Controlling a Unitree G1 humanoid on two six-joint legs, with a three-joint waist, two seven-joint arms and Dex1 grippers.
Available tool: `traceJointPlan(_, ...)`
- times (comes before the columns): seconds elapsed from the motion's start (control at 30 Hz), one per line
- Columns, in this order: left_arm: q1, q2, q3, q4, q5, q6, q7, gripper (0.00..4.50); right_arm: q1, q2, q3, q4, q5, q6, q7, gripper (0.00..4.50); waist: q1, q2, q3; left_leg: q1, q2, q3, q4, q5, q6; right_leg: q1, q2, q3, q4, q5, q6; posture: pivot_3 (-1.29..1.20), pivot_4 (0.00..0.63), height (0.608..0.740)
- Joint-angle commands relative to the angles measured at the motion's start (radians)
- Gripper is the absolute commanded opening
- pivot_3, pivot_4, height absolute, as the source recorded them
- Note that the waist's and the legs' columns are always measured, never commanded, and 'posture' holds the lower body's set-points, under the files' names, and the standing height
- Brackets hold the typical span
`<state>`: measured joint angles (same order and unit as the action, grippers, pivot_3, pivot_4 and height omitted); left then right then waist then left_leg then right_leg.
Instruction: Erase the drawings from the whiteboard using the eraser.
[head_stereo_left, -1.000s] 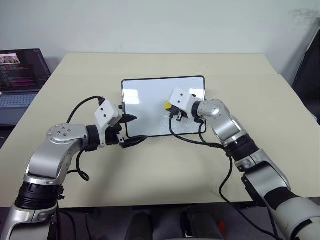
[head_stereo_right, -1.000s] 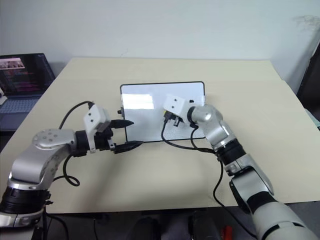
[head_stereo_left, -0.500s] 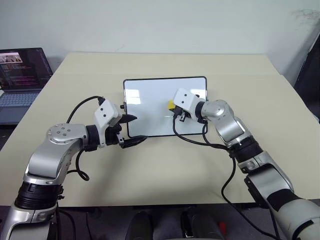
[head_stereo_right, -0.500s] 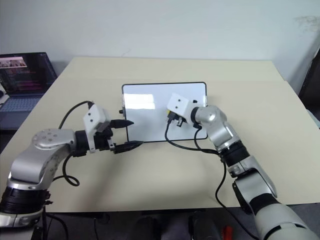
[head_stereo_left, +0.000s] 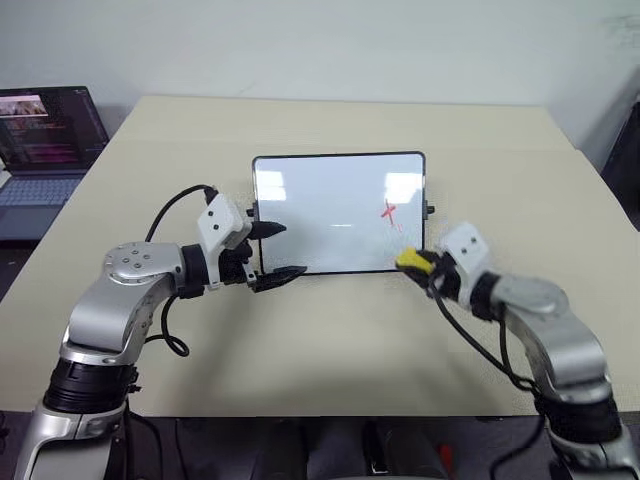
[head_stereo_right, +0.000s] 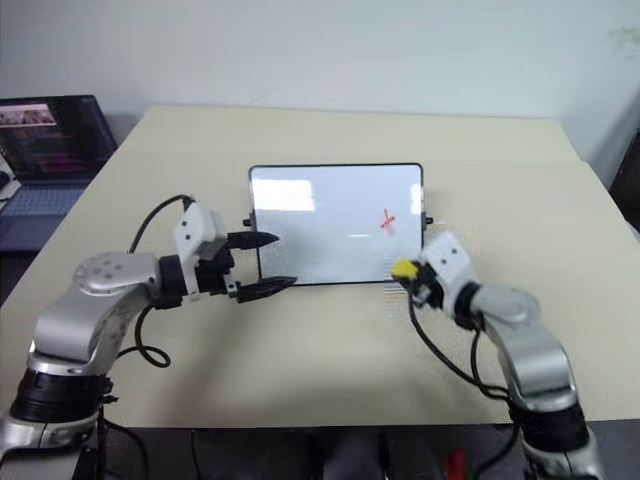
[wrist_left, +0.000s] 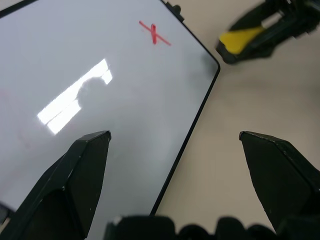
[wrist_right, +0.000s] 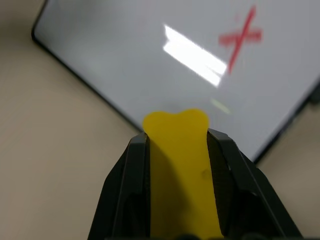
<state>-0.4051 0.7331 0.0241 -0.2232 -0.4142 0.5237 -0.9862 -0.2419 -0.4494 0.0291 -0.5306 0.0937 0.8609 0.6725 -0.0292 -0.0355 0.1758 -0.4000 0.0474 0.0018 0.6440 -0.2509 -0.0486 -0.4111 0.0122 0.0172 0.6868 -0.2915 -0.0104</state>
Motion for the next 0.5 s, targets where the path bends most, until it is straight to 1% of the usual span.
traceJointPlan(0.03,-0.043,-0.018,-0.012,-0.009,-0.001,-0.035,-0.003,4.50,0.045,-0.044,0.001,-0.110,-0.002,-0.004,-0.030,1.19,-0.005,0.000,0.000,0.001,-0.001,0.000,0.000,0.000,0.000,0.000,0.000,0.000,0.000,-0.001,0.001,0.00,0.150,0.740)
traceJointPlan(0.1,-0.064,-0.024,-0.025,0.007,0.007,-0.045,-0.010,4.50,0.046,-0.048,0.013,-0.126,0.004,-0.002,-0.047,1.19,-0.005,0.000,0.000,0.002,-0.001,0.000,0.000,0.000,0.000,0.001,0.002,0.000,0.001,-0.002,0.004,0.00,0.150,0.740)
traceJointPlan(0.3,-0.084,-0.022,-0.031,0.022,0.000,-0.050,-0.021,4.50,-0.021,-0.011,0.004,-0.142,0.058,0.035,-0.090,1.19,-0.005,0.000,0.000,0.003,0.000,0.000,0.001,0.000,0.000,0.001,0.005,-0.001,0.004,-0.003,0.005,0.00,0.150,0.740)
traceJointPlan(0.4,-0.085,-0.025,-0.037,0.017,-0.004,-0.047,-0.026,4.50,-0.084,-0.005,0.020,-0.100,0.043,0.009,-0.122,1.19,-0.002,0.000,0.000,0.002,-0.001,0.000,0.001,0.000,0.000,0.001,0.004,-0.001,0.003,-0.003,0.005,0.00,0.150,0.740)
traceJointPlan(0.5,-0.079,-0.022,-0.032,0.023,0.002,-0.050,-0.027,4.50,-0.155,-0.005,0.062,-0.022,0.000,-0.044,-0.160,1.19,-0.002,0.000,0.000,0.002,-0.001,0.000,0.001,0.000,0.000,0.001,0.004,0.000,0.002,-0.002,0.004,0.00,0.150,0.740)
